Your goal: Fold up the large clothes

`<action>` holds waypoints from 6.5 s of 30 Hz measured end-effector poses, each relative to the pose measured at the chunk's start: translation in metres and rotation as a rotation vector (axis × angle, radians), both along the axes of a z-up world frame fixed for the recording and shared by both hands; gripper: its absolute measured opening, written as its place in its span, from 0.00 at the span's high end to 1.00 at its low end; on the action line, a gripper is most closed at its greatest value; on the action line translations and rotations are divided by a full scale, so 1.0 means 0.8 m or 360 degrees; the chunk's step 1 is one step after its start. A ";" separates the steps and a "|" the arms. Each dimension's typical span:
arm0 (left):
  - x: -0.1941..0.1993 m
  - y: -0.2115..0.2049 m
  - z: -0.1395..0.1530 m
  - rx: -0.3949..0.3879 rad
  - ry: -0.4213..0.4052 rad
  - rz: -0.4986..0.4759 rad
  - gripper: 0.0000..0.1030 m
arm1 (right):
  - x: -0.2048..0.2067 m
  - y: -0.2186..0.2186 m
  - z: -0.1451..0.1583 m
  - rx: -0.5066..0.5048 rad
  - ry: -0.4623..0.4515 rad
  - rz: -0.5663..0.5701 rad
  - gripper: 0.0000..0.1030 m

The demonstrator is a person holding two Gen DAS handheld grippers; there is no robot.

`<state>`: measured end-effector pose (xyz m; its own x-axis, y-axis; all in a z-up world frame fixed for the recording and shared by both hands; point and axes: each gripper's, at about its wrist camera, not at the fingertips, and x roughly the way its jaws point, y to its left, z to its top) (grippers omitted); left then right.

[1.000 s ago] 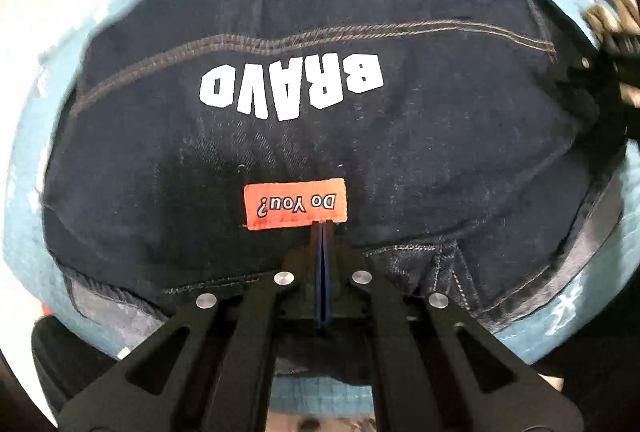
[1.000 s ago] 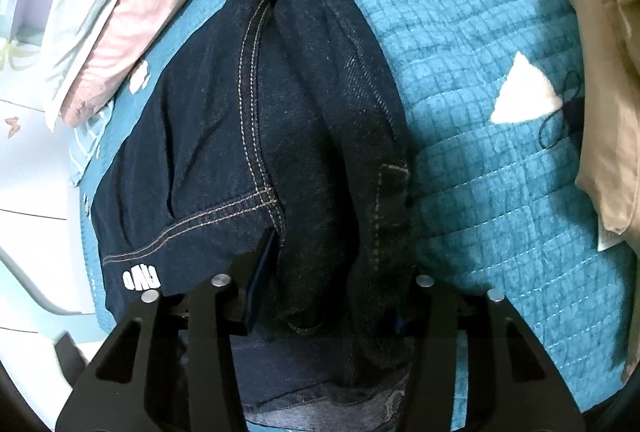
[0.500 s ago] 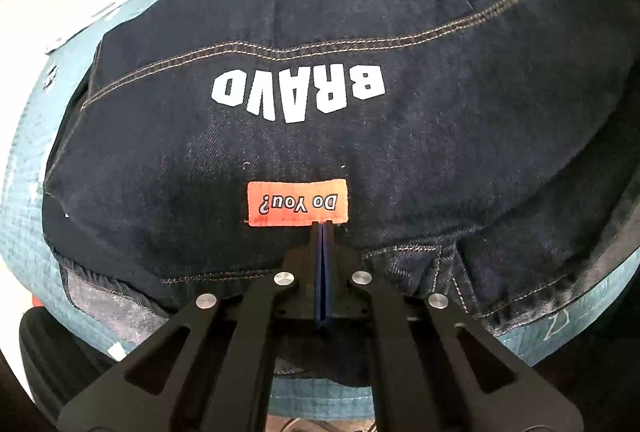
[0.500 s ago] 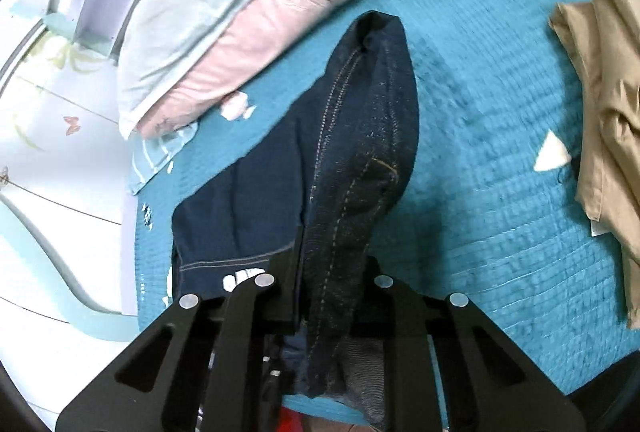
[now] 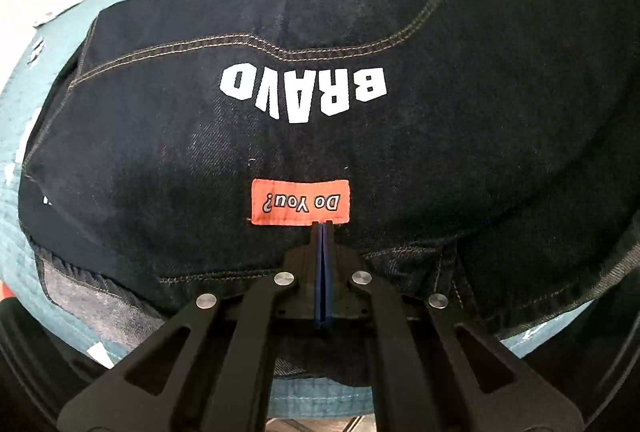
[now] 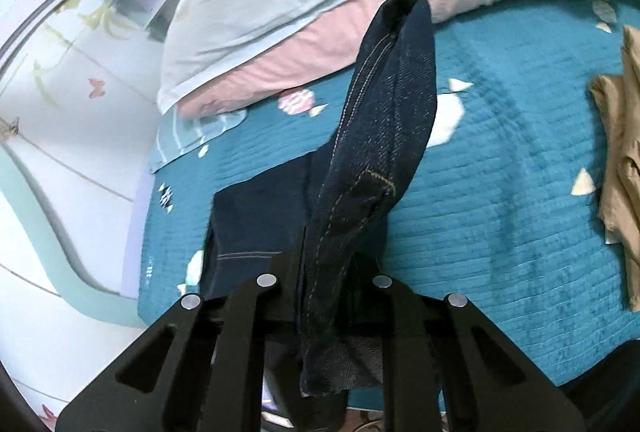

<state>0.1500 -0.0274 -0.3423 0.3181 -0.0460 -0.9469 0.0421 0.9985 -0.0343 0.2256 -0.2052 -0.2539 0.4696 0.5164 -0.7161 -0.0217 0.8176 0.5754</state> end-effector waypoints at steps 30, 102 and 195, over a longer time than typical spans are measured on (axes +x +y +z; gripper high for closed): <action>-0.046 0.268 0.085 -0.0064 -0.0160 0.0540 0.98 | 0.039 0.341 -0.054 -0.0249 0.0156 0.0590 0.87; 0.011 0.298 0.029 -0.0081 0.0225 0.0262 0.98 | -0.065 0.201 -0.131 -0.0491 0.0443 0.0462 0.83; 0.316 0.285 -0.011 -0.0481 -0.0286 0.0103 0.98 | 0.216 0.281 -0.180 -0.0589 -0.0229 0.0264 1.00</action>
<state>0.4030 0.2004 -0.3508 0.4896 -0.2900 -0.8223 0.0110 0.9451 -0.3267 0.3983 0.0195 -0.3976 0.5103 0.3138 -0.8007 -0.2290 0.9470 0.2252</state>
